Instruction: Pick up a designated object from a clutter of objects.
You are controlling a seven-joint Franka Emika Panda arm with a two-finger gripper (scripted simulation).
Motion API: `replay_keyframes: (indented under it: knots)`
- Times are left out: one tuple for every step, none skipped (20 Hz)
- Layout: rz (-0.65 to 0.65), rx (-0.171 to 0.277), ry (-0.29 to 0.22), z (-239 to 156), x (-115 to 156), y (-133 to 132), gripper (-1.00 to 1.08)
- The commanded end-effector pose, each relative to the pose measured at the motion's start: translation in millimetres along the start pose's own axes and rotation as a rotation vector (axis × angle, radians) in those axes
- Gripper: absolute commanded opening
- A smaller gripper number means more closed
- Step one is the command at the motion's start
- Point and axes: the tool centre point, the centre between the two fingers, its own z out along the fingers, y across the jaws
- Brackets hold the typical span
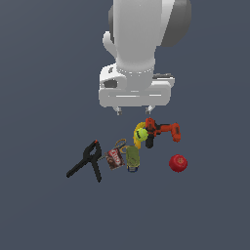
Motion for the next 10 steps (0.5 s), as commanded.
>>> replay_keyframes:
  knots:
    - [0.0, -0.001, 0.0, 4, 2, 1, 1.0]
    - [0.0, -0.001, 0.0, 7, 3, 0, 1.0]
    - [0.0, -0.002, 0.0, 10, 5, 0, 1.0]
    - [0.0, -0.003, 0.0, 14, 7, 0, 1.0]
    - [-0.001, -0.004, 0.001, 19, 9, 0, 1.0]
    - [-0.001, -0.005, 0.001, 24, 11, 0, 1.0]
    - [-0.001, -0.006, 0.001, 29, 14, 1, 1.0]
    - [-0.002, -0.007, 0.002, 35, 16, 1, 1.0]
    - [-0.002, -0.008, 0.002, 42, 19, 1, 1.0]
    - [-0.003, -0.01, 0.003, 49, 22, 1, 1.0]
